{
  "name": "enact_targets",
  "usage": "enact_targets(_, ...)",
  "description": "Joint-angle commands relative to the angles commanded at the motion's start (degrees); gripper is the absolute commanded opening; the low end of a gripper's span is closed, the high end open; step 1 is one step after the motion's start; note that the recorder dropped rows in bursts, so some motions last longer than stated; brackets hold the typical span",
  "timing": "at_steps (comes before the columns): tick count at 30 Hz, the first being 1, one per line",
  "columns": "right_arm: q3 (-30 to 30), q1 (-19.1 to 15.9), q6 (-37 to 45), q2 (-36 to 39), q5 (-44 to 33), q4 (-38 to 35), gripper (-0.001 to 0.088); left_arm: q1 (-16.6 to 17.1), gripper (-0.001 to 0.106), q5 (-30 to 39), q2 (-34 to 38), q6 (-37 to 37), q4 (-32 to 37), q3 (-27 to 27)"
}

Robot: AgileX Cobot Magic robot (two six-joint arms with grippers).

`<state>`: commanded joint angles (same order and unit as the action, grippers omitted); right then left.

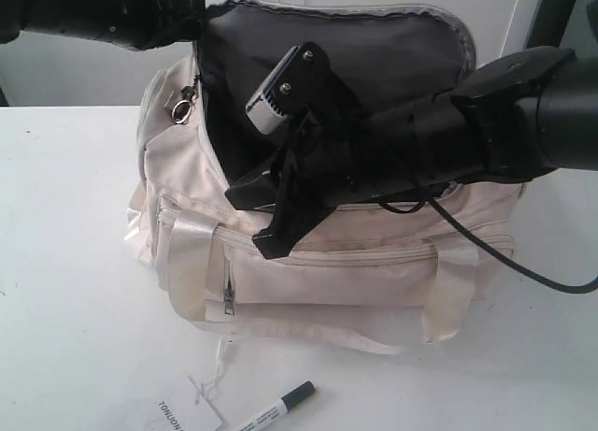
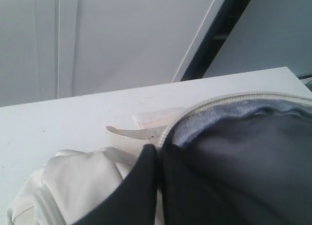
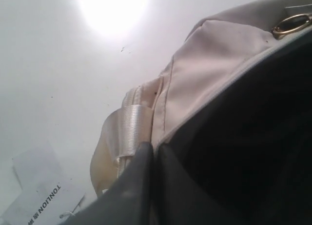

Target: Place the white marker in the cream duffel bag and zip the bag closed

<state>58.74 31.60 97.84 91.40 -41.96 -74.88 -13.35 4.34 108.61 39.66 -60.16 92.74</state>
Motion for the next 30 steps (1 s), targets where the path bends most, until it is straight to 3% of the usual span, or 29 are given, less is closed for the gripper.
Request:
enact_targets(9,0.0,0.0,2.8,0.0,-1.5,0.1,0.0,0.0,0.0,-5.1,3.0,-0.5,-0.2,0.0)
enact_targets(30,0.0,0.0,2.4,0.1,2.9,0.1,0.0001,0.0,0.0,-5.1,3.7,-0.5,-0.2,0.0)
